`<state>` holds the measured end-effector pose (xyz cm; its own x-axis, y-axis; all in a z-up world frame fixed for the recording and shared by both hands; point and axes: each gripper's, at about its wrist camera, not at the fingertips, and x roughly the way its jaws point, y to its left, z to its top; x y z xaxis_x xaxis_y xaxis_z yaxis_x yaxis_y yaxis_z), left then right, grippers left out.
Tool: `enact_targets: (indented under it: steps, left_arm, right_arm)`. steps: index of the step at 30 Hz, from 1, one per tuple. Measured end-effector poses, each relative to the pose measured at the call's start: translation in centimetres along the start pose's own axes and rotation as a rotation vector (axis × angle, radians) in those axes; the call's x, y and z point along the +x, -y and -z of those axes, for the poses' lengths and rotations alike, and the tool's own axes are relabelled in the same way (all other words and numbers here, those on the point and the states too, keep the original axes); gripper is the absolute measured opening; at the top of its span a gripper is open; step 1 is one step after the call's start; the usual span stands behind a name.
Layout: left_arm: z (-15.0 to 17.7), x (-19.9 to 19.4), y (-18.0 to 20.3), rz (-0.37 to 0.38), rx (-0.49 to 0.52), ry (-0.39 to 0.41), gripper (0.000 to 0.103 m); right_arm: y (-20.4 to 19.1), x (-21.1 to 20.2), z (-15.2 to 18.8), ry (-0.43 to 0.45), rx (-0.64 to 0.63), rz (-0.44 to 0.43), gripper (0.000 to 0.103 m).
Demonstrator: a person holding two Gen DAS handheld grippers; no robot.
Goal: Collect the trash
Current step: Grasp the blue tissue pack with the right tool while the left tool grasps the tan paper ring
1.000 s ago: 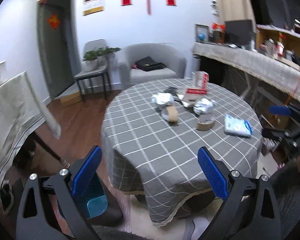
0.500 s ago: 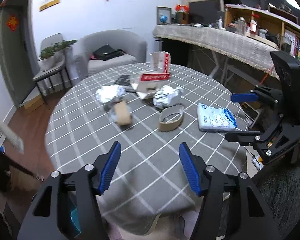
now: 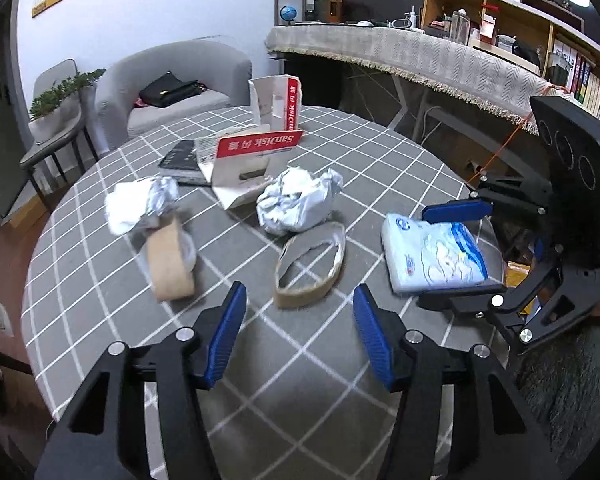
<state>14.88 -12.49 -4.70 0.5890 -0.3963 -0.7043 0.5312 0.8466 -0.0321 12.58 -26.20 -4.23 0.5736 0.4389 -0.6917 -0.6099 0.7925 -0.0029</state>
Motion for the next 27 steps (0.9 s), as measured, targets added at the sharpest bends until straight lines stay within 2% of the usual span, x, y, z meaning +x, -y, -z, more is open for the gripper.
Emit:
enact_targets:
  steps: [5,10,15,20,27]
  left_arm:
    - [-0.6,1.1,-0.2,0.02,0.001,-0.016,0.059]
    - [-0.8,1.4,-0.4,0.054,-0.011,-0.019,0.058]
    - [-1.1,1.7,-0.2,0.076,-0.017,-0.019,0.05]
    - [-1.1,1.8,0.1,0.071,0.003,-0.01,0.041]
    - [-0.3,0.3,-1.2,0.044,-0.055,0.014,0.04]
  right_arm:
    - [0.1,0.1,-0.2,0.016,0.0,-0.005,0.06]
    - [0.4,0.1,-0.3,0.024,0.03,-0.015,0.055]
    - [0.7,-0.1,-0.3,0.019,0.073,-0.032,0.053]
    - [-0.2,-0.2,-0.6,-0.002,0.067,-0.005,0.053]
    - [-1.7,0.0,-2.1,-0.008,0.044,-0.005,0.053]
